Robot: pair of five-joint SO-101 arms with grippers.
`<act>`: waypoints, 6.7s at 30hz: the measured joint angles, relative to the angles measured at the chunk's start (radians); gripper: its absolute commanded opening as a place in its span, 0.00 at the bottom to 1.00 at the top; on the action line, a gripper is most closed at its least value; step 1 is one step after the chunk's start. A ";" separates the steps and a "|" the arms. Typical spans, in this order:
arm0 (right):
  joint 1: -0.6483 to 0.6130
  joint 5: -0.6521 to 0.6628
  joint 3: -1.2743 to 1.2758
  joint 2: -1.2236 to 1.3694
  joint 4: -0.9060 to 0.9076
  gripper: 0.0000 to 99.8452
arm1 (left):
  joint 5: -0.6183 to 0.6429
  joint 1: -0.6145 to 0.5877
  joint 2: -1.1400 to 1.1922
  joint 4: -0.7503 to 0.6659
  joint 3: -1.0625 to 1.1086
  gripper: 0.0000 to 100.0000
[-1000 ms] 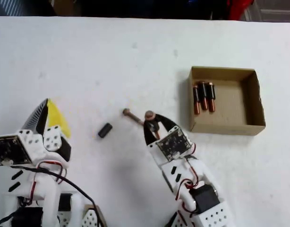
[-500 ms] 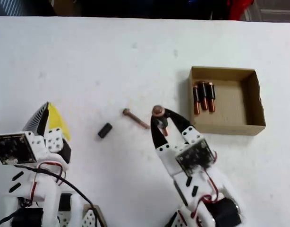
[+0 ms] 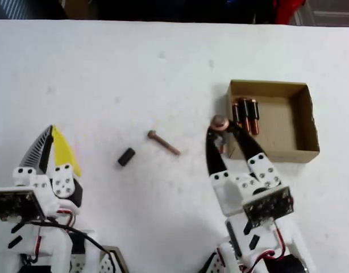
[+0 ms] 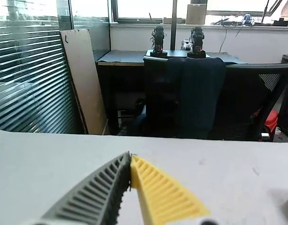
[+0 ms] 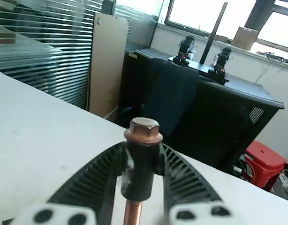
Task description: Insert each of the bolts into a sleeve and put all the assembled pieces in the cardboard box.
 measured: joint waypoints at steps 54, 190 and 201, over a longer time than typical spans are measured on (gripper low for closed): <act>0.595 0.129 -0.658 2.059 -0.477 0.20 | -0.003 0.048 0.018 0.126 0.686 0.02; -0.468 1.089 -0.368 1.962 -0.631 0.02 | -0.003 -0.321 0.018 0.229 0.686 0.02; -0.333 0.806 -0.362 1.639 -0.344 0.02 | -0.003 -0.321 0.018 0.229 0.686 0.02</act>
